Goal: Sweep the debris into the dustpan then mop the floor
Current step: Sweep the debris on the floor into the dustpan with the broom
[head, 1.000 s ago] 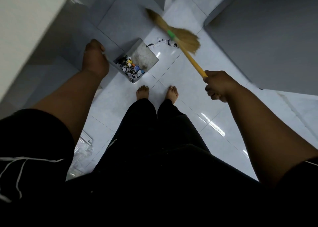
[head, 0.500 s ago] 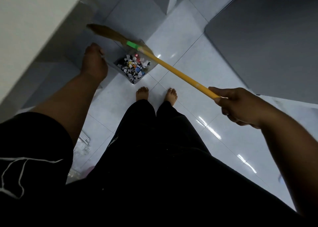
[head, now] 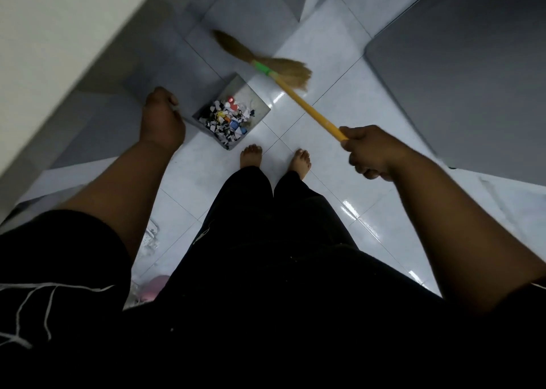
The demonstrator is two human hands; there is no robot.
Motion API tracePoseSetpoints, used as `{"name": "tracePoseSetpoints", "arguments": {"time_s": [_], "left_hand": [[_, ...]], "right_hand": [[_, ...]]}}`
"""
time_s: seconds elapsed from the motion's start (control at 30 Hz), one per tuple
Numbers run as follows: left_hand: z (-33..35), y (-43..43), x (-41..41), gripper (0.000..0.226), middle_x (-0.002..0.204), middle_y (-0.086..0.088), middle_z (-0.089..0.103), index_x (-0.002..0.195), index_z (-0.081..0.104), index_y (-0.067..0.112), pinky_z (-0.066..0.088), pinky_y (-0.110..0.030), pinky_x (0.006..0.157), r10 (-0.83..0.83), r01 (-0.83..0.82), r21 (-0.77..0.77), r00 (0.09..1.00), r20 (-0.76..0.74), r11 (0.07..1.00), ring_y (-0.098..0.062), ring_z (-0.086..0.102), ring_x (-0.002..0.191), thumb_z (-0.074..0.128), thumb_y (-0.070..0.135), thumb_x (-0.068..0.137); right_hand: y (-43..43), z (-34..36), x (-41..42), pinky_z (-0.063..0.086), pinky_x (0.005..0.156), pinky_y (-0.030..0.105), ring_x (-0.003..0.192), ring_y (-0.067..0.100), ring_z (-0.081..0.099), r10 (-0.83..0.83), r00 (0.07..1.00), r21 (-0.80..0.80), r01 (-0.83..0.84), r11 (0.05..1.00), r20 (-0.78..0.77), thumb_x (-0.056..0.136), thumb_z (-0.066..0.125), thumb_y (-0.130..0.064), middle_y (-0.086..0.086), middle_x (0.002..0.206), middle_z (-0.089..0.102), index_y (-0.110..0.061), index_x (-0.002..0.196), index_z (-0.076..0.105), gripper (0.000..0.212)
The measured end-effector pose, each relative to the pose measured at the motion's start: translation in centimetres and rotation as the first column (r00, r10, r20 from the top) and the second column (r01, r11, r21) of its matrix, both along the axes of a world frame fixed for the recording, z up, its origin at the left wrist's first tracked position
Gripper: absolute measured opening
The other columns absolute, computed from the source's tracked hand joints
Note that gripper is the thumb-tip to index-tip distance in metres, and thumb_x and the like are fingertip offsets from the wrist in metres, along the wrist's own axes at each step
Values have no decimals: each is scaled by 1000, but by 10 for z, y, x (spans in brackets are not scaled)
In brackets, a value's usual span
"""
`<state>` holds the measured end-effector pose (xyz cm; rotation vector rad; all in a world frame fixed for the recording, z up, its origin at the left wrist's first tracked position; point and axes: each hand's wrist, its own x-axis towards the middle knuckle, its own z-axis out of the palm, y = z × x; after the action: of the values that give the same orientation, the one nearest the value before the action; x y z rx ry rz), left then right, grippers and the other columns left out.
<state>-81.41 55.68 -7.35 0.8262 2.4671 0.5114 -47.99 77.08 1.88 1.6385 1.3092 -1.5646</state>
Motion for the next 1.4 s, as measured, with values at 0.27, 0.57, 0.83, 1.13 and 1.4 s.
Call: {"name": "tracePoseSetpoints", "arguments": {"time_s": [0.27,0.57,0.83,1.13,1.4], "left_hand": [[0,-5,1,28,92,-5,47,86,42,17,30,-21,69,82,-83,-29,997,-9,996,-17,46,91,43,-10,84],[7,-47,5,27,109,-16,54,102,53,6,35,-23,87,177,-176,-57,984,15,983,-26,51,102,42,-12,86],[10,-81,17,26,104,-16,54,102,54,0,35,-23,80,259,-260,-48,966,-21,964,-30,54,100,40,-12,83],[15,-93,26,24,113,-24,55,106,54,1,41,-29,85,303,-305,-69,952,-32,950,-34,55,103,46,-9,85],[19,-110,37,24,114,-22,58,106,56,1,39,-25,84,380,-382,-63,924,-46,922,-33,56,105,45,-8,87]], "right_hand": [[-10,50,23,19,41,19,49,14,21,63,995,-96,-71,993,-84,98,47,-22,7,68,36,-47,119,62,35],[31,78,25,29,39,21,43,10,36,175,979,114,-163,980,-102,101,51,-27,1,60,48,-48,134,50,40],[19,1,-60,40,41,24,59,20,57,437,898,191,-438,879,47,98,44,-18,5,80,56,-22,146,42,49],[-13,17,-55,23,39,21,42,11,28,293,951,-91,-302,949,-100,95,46,-15,0,57,40,-33,119,60,33],[32,59,0,26,40,19,42,11,32,216,957,-2,-221,975,-194,95,59,-24,1,57,50,-33,137,51,43]]}}
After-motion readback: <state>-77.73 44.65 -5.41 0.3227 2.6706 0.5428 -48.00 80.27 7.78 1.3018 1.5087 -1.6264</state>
